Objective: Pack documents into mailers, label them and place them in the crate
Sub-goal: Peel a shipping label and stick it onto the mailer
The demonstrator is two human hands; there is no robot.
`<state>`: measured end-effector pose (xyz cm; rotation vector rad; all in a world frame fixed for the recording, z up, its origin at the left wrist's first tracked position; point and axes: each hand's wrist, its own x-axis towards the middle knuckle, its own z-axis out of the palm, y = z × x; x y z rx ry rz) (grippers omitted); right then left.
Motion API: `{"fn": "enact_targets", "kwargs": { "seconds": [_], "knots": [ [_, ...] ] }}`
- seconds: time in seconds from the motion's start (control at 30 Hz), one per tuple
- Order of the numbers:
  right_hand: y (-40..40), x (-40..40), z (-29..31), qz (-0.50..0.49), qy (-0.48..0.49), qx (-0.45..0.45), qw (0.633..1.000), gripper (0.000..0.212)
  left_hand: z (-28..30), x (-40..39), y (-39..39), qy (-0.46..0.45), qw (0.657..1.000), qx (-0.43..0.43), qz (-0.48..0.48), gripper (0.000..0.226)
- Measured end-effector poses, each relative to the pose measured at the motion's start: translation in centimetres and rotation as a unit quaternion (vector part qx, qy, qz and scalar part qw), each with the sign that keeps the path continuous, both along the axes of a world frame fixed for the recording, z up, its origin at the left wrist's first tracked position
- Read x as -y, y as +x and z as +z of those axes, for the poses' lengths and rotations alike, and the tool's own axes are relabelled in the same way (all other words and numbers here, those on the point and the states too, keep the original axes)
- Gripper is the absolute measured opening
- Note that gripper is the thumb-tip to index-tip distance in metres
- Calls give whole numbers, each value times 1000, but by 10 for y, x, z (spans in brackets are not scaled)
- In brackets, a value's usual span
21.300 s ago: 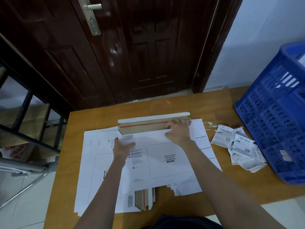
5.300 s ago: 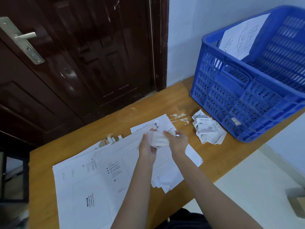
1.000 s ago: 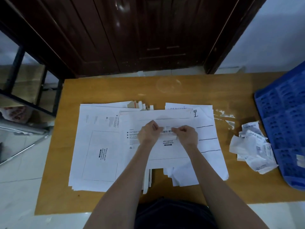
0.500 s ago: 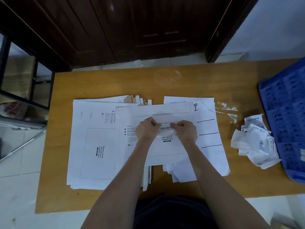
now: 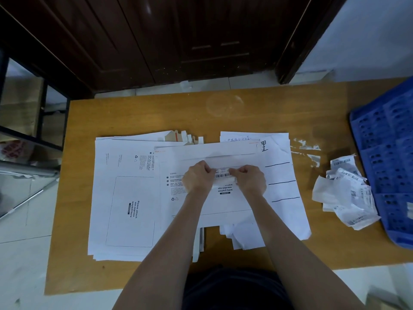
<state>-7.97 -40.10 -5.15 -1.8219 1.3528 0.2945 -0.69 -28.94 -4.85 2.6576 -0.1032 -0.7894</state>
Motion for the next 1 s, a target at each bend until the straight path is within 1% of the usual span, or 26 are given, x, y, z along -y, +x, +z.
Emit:
{"fn": "enact_targets", "kwargs": {
  "seconds": [0.17, 0.27, 0.37, 0.5, 0.6, 0.67, 0.77, 0.87, 0.9, 1.0],
  "knots": [
    [1, 2, -1, 4, -8, -11, 1000, 30, -1, 1, 1, 19, 1000, 6, -18, 17],
    [2, 4, -2, 20, -18, -23, 999, 31, -3, 1, 3, 35, 998, 11, -40, 24],
    [5, 13, 2, 59, -30, -56, 996, 37, -2, -1, 5, 58, 996, 16, -63, 32],
    [16, 24, 13, 129, -51, -116, 984, 53, -2, -1, 6, 56, 997, 7, -61, 34],
    [22, 22, 16, 176, -62, -147, 971, 49, -1, 2, 7, 63, 996, 10, -55, 47],
    [25, 21, 17, 189, -82, -160, 965, 47, -1, 4, 6, 70, 996, 16, -55, 49],
    [28, 22, 15, 197, -98, -167, 961, 53, -3, 5, 4, 73, 996, 21, -39, 48],
    [27, 24, 13, 183, -76, -159, 967, 60, -5, 3, -1, 59, 998, 21, -15, 42],
    [25, 26, 12, 169, -65, -152, 972, 59, -5, 2, -2, 55, 998, 22, -15, 40],
    [19, 35, 9, 122, -26, -119, 985, 47, -5, -1, -2, 52, 998, 35, -24, 38]
  ]
}}
